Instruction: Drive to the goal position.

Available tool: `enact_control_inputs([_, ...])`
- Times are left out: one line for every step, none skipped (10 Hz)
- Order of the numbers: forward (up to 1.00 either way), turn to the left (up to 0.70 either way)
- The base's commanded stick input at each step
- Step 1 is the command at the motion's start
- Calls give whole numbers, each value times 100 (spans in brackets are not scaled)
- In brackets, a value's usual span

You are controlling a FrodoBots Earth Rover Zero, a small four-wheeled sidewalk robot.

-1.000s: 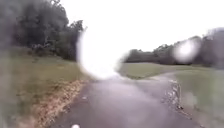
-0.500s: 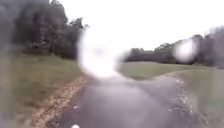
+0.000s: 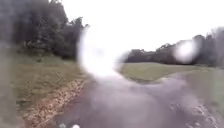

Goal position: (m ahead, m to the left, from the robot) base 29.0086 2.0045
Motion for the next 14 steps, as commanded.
enact_control_inputs([85,0])
enact_control_inputs([85,0])
enact_control_inputs([85,0])
enact_control_inputs([85,0])
enact_control_inputs([85,0])
enact_control_inputs([85,0])
enact_control_inputs([85,0])
enact_control_inputs([85,0])
enact_control_inputs([85,0])
enact_control_inputs([85,0])
enact_control_inputs([85,0])
enact_control_inputs([85,0])
enact_control_inputs([85,0])
enact_control_inputs([85,0])
